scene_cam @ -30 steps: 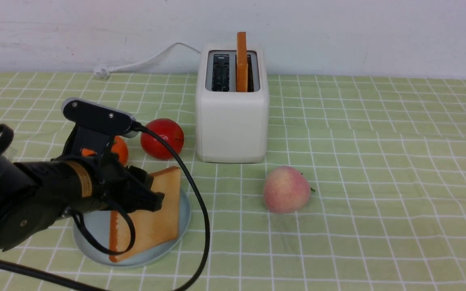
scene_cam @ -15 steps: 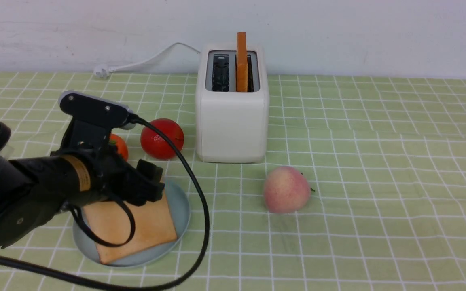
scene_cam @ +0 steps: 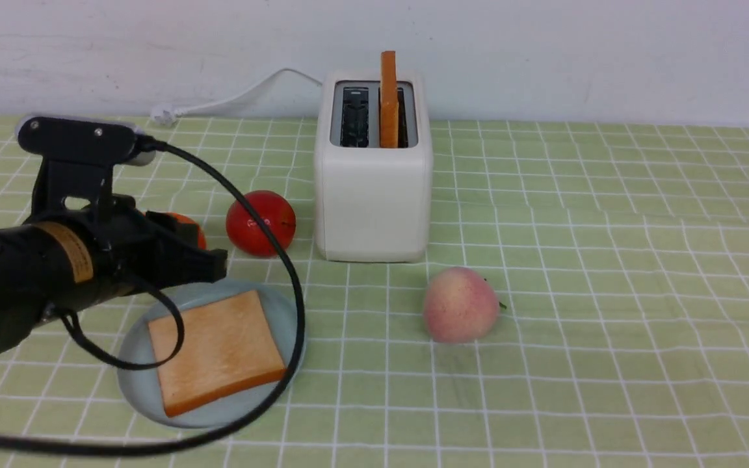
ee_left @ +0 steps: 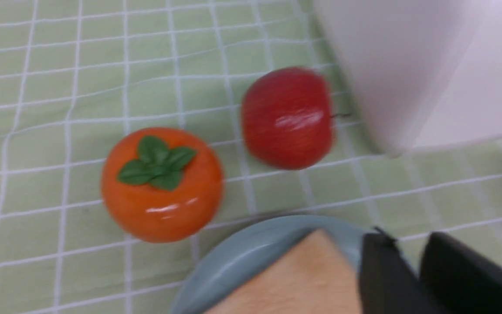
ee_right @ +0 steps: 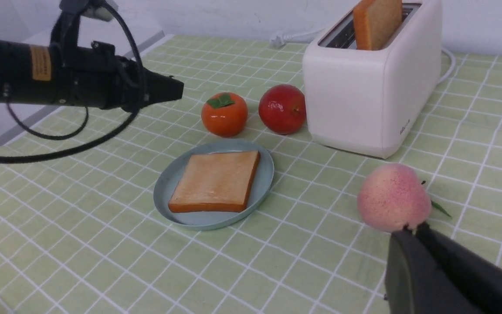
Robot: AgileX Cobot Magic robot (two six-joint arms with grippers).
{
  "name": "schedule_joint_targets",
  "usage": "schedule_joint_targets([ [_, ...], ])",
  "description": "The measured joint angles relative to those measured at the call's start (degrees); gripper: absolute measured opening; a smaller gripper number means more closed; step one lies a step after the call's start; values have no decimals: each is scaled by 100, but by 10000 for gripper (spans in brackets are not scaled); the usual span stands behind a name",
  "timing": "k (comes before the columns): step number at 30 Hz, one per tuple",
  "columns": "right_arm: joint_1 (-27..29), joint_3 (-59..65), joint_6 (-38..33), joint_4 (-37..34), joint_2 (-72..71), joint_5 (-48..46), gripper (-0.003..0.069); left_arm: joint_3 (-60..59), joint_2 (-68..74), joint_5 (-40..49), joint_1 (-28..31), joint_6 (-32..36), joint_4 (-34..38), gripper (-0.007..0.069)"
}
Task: Take toasted bread from bread machine on green coffee tablecloth place on plate.
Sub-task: 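Grasp the toast slice in the toaster and pull it up out of the slot with the right gripper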
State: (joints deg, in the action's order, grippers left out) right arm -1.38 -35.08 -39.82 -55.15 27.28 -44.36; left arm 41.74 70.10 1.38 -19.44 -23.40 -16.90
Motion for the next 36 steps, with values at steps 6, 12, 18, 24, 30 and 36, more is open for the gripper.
schedule_joint_targets([
  [6,0,-717,286,309,1276,-130,2,-24,-1624,931,-751,-444,27,-13],
  [12,-16,-1630,349,524,3203,-236,2,-685,-3376,1465,-994,-635,164,-13],
  [18,-1034,-3363,675,1133,5474,-133,2,-1740,-5140,1623,-994,-677,191,-13],
  [24,-2037,-5486,1987,2583,7026,-71,13,-2399,-6151,1650,-994,-652,76,-13],
  [30,-2585,-7529,3935,4478,8318,-102,166,-2631,-6324,1603,-994,-633,-144,-13],
  [36,-2649,-8103,4802,5102,8917,422,407,-2631,-6326,1550,-994,-633,-176,-13],
])
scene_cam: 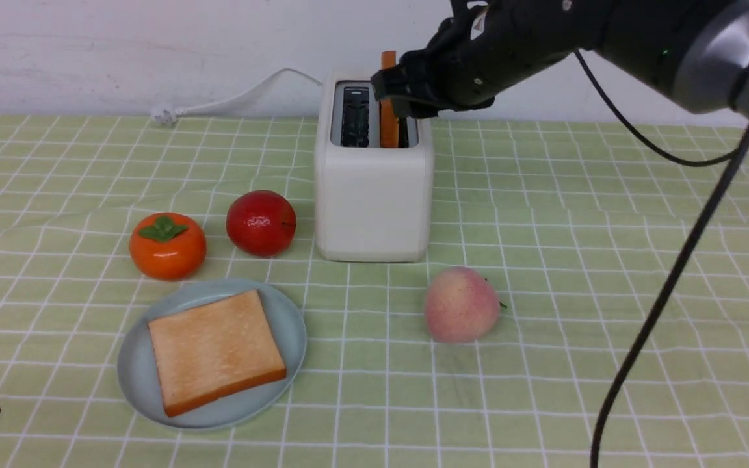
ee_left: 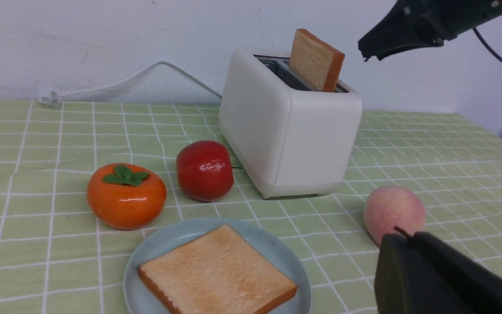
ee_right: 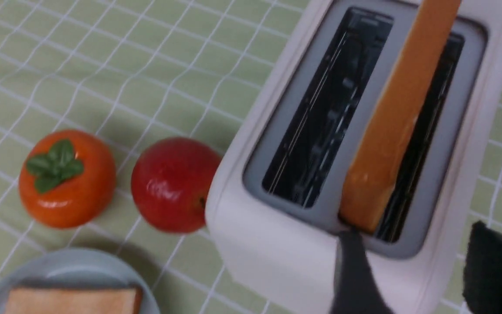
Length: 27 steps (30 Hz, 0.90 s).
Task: Take toasted bread from bread machine on green coffee tablecloth place on plate.
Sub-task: 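Grasp the toast slice in the toaster and pull it up out of the slot with the right gripper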
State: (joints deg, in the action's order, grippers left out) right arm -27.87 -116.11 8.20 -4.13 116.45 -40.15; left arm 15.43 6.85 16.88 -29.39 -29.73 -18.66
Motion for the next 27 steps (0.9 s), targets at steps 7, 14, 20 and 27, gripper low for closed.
schedule_joint_targets([
  [7,-11,-26,114,303,557,1217,470,0,0,-13,0,0,-11,-13],
  [14,-11,-26,120,792,911,1853,279,0,0,-20,0,0,-11,-13],
  [20,30,-33,135,832,916,2012,122,0,0,-24,0,0,-11,-13],
  [27,-23,-18,135,729,400,1900,122,0,0,348,0,0,-402,-13],
])
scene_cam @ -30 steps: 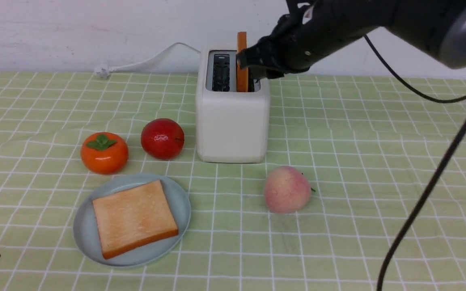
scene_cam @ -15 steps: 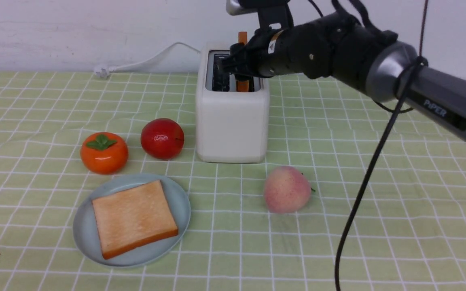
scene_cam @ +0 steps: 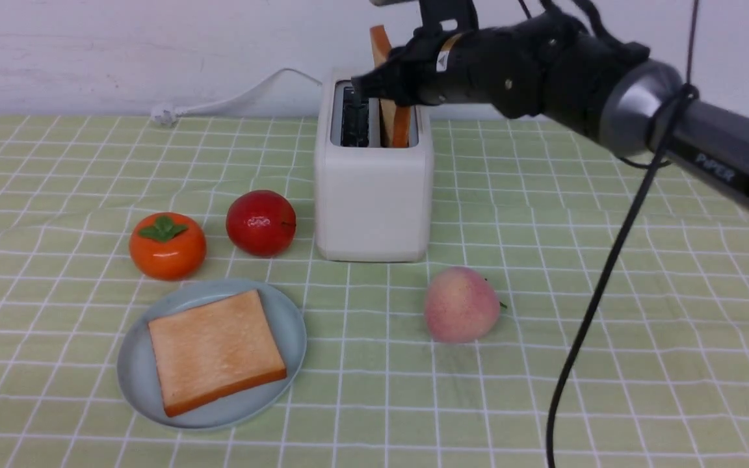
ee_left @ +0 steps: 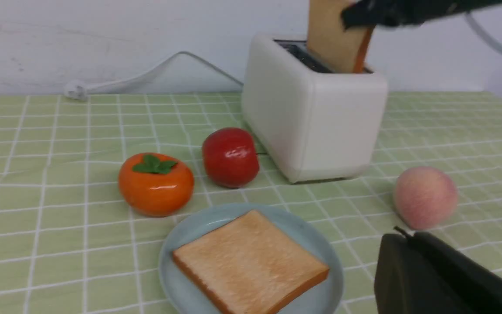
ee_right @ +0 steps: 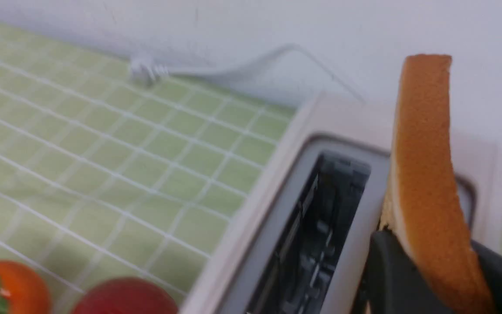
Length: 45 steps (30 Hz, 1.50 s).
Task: Take toasted bread from bread machine on green coffee tablecloth place on plate.
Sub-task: 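Grasp the toast slice in the toaster and pull it up out of the slot with the right gripper, then place the held slice of bread on top of the slice on the plate with the right gripper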
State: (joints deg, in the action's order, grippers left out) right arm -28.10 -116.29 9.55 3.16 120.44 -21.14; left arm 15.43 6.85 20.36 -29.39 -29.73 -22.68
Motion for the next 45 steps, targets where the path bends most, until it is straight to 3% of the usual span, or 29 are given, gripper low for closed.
schedule_joint_targets([
  [5,-274,-12,-70,-63,-1000,-781,122,0,0,364,0,-11,-27,-13],
  [9,-700,-55,-333,-388,-1743,-2444,122,-138,0,642,0,-503,367,-13],
  [13,-1134,-28,-850,-1075,-1752,-3512,122,-690,0,-125,0,-1044,575,-13],
  [15,-1295,31,-1095,-1496,-1630,-3737,122,-992,0,-529,0,-1095,421,-13],
  [16,-1450,130,-1399,-2039,-1500,-3869,122,-1239,0,-905,0,-1111,133,-13],
  [19,-1605,235,-1988,-3236,-1075,-3756,122,-1648,0,-1209,0,-1130,-506,-13],
  [22,-1599,241,-2181,-3825,-744,-3398,122,-1700,0,-1153,0,-1157,-766,-13],
  [29,-1594,254,-2738,-4372,162,-2365,122,-1710,0,-1053,0,-1181,-849,-13],
  [37,-1360,259,-2722,-4639,733,-1757,122,-1710,0,-1063,0,-1181,-856,-10],
  [41,-1218,259,-2704,-4690,850,-1736,185,-1710,0,-1063,0,-1181,-856,-10],
  [45,-1134,251,-2704,-4455,857,-2048,358,-1710,0,-1063,0,-1181,-856,-6],
])
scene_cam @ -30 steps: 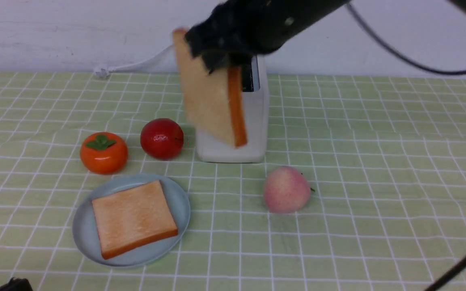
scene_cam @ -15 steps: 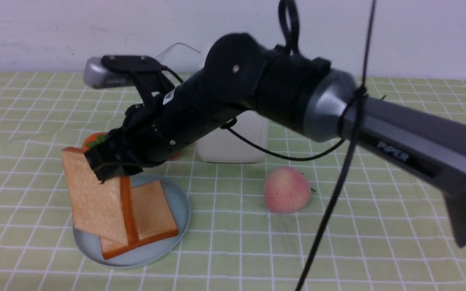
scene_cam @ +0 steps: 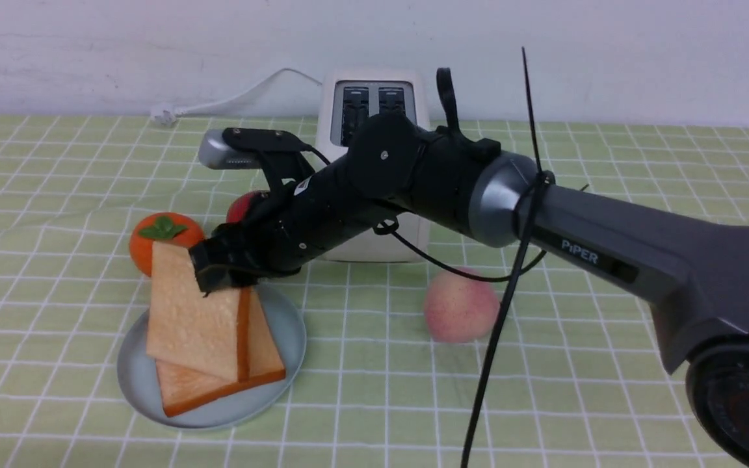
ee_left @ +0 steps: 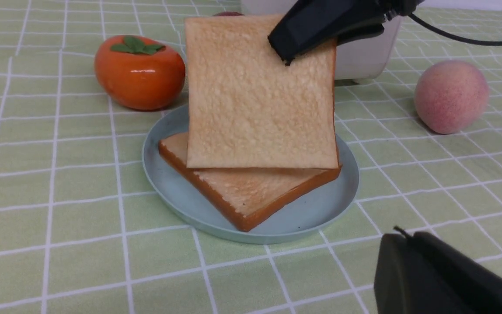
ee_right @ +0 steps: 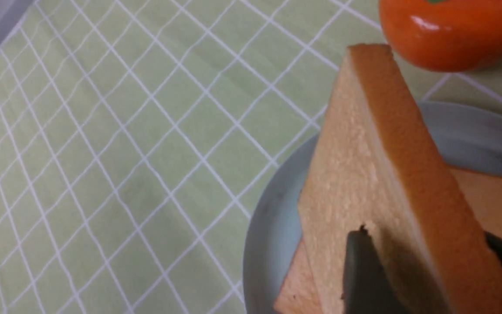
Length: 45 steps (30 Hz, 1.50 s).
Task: Take toasted bread from bread machine on green coffee tablecloth place on plate.
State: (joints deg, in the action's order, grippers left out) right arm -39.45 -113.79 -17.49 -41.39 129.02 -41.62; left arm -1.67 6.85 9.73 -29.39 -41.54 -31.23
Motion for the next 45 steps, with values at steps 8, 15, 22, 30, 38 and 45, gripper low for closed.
schedule_joint_targets([
  [8,134,-19,701,1314,-467,-726,503,0,0,0,0,0,-2,-6],
  [15,129,-30,1009,1889,-842,-1387,393,0,0,0,0,0,-14,-6],
  [22,129,-30,1089,2135,-1487,-2157,182,0,0,-175,0,0,-175,-6],
  [30,129,13,1410,2507,-2930,-2964,-8,0,0,-342,0,0,-238,-6],
  [38,129,2258,2489,3152,-5164,-3012,-3,0,0,-342,0,0,-249,0],
  [45,129,4213,2966,3308,-6840,-2688,0,0,0,-342,0,0,-251,5],
])
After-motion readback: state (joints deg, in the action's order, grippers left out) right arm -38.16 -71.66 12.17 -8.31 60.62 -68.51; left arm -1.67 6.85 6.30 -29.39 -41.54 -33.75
